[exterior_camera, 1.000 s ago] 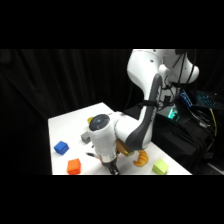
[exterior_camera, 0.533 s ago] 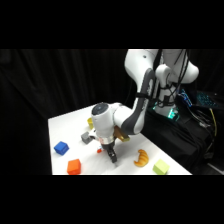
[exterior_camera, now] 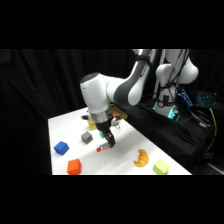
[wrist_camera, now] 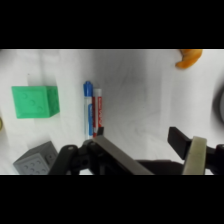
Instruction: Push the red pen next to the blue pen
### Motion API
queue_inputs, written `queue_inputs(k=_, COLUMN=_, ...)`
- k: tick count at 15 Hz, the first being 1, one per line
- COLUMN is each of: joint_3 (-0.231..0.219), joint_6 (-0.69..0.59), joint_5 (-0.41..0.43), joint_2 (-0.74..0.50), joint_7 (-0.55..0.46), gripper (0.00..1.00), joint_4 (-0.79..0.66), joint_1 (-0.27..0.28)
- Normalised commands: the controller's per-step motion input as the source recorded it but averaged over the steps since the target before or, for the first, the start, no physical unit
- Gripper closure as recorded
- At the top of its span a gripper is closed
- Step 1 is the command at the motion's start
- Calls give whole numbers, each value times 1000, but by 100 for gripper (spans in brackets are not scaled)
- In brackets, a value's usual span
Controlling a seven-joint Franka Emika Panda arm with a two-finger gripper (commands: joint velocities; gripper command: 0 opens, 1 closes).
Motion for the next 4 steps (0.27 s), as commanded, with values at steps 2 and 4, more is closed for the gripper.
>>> queue_inputs(k=2, joint_3=45, joint_6=-717, joint_5=142, joint_2=-345, joint_7=-247, gripper=0, joint_4=217, joint_1=-111)
queue_inputs(k=4, joint_3=28, joint_6=-562, joint_5=163, joint_2=-209, joint_7=-246, gripper=0, joint_4=234, joint_1=-86)
